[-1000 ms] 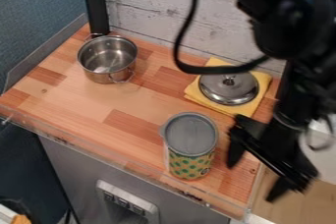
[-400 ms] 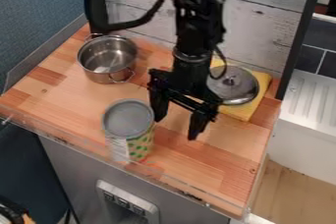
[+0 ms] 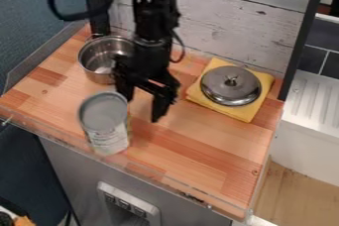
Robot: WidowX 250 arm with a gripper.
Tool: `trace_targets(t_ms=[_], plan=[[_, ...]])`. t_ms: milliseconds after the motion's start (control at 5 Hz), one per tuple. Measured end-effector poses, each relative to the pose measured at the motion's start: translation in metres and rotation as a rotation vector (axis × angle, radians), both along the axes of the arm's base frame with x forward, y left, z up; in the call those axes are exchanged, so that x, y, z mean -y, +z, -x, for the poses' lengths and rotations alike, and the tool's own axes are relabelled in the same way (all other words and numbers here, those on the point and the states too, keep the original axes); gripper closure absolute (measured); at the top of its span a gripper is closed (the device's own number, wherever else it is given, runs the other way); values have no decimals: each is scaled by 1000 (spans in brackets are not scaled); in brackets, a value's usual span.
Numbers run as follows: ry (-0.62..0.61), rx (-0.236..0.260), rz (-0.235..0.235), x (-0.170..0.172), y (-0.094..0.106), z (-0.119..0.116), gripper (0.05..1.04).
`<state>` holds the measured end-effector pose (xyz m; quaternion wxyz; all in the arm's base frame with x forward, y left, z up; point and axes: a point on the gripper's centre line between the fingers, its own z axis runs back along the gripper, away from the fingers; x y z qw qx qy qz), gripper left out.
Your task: Move the can to the bottom left of the table
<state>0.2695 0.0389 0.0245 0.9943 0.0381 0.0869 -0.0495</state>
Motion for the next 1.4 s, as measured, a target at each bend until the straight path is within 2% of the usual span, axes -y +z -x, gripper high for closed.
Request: trace_targets(t_ms=[200,400,600,800,1000,1200,1400], plan=[[-4,49,63,3,8,-4,84],[-50,76,123,37,12,-5,84],[-137,87,160,82,8,1,83],[-206,105,176,117,3,9,83],[-225,67,130,126,-10,32,83],[-202,55,84,104,-12,44,83],[-108,65,79,63,-5,43,83]])
